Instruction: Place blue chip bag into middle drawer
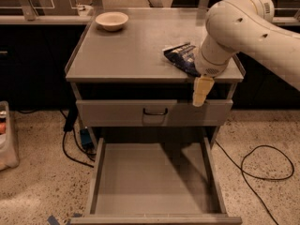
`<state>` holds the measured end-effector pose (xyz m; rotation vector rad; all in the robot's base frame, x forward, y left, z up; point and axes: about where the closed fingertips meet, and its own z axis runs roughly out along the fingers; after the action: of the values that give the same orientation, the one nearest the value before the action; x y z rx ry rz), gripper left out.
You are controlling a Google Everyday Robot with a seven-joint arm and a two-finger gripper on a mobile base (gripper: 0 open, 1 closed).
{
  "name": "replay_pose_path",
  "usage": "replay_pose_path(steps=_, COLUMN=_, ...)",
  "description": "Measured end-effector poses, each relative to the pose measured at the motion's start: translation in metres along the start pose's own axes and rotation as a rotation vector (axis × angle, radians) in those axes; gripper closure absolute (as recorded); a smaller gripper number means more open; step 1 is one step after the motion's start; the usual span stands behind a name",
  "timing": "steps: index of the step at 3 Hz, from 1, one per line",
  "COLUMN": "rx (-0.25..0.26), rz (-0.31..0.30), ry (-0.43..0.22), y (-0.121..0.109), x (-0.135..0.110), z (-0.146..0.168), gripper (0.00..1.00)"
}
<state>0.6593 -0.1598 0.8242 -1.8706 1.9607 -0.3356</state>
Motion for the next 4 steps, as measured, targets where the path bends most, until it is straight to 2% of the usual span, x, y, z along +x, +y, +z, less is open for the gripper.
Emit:
replay_pose_path(steps=1, rx=0.0, rz=0.0, ry=0.0, y=0.0, x=0.0, z=0.0, gripper=0.0)
replay_pose_path(steps=2, rx=0.006, rz=-0.018, ry=0.009, y=-0.009, x=0.0, z=-0.005, gripper=0.0)
replay_pose_path(steps=3, rx=0.035, rz=-0.059, ry=0.03, y=-0.033, x=0.0, z=-0.014, gripper=0.0)
replay_pose_path(steps=4, rx=0.06, rz=-0.094, ry=0.032, y=-0.055, x=-0.002, z=-0.011, gripper=0.0)
